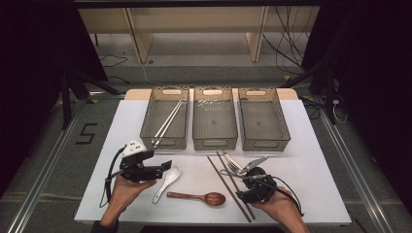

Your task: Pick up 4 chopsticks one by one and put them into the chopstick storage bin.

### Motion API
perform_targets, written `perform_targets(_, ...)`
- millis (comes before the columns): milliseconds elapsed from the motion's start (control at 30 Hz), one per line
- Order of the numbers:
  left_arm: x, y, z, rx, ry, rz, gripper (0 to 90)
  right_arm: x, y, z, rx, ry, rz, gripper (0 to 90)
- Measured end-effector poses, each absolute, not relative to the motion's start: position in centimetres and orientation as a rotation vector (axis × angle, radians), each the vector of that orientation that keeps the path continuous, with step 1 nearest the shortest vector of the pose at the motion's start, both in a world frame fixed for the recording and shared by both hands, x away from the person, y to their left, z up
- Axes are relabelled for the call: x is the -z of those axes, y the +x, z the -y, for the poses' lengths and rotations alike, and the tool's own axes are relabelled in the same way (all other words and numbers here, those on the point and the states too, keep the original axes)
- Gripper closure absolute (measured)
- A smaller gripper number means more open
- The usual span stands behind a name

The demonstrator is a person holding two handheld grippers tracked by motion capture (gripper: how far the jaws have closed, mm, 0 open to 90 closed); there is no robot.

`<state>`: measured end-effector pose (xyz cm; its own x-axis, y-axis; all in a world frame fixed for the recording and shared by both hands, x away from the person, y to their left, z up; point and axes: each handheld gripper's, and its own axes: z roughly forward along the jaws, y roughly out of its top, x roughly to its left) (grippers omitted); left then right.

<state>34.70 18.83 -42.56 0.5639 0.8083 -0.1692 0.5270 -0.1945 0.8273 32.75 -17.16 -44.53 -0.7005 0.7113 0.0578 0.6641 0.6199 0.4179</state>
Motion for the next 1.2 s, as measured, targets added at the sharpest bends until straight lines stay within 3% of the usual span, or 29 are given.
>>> perform_targets(1200, 44.3, 31.6, -19.1, -0.409, 1.846, -1.039, 18.7, 45.7, 34.0, 15.9, -0.346, 1.180, -2.823, 79.7)
